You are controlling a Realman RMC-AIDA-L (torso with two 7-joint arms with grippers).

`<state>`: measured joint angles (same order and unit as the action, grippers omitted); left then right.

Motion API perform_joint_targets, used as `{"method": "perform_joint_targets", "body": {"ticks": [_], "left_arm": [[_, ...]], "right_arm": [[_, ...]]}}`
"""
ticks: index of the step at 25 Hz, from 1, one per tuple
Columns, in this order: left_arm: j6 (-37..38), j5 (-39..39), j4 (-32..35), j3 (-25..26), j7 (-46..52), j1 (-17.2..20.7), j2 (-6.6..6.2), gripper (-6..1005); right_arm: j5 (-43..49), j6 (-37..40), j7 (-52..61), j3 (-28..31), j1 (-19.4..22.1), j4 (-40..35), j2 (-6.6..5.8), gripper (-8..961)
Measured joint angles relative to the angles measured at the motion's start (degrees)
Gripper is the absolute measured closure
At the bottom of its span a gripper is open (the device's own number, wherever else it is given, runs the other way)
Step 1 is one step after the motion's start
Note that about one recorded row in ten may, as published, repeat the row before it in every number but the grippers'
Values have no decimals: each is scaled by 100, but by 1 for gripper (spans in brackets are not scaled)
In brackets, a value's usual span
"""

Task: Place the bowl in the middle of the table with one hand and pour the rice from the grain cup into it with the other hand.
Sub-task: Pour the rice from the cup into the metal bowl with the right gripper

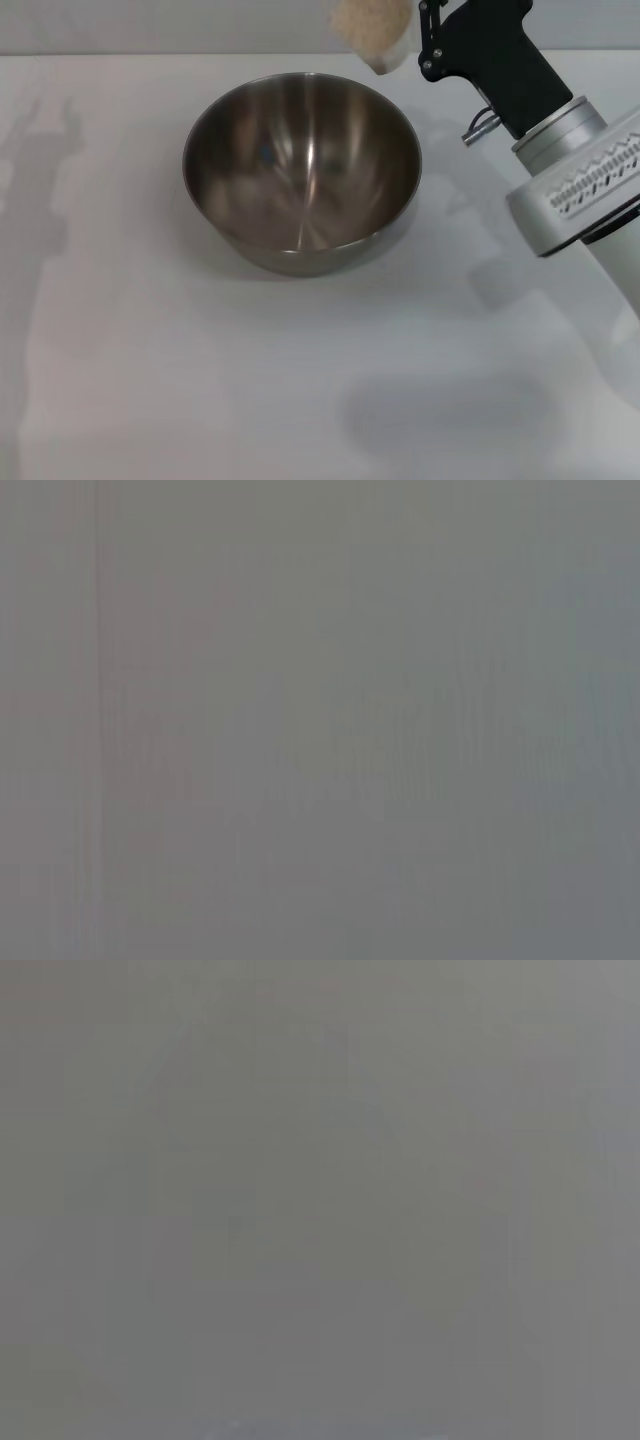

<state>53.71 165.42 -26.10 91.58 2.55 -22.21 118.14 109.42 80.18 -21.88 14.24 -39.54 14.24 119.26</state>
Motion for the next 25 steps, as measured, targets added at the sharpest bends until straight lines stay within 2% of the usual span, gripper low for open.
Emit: {"method": "perform_joint_targets", "body": {"ticks": [19, 25], "left_arm": [[79, -12, -9, -1, 17, 58, 7, 622], [81, -12, -18, -1, 5, 43, 8, 622]], "right_arm": [[212, 86, -2281, 0, 34, -74, -14, 909], [293, 86, -3383, 1, -16, -21, -10, 907]]}}
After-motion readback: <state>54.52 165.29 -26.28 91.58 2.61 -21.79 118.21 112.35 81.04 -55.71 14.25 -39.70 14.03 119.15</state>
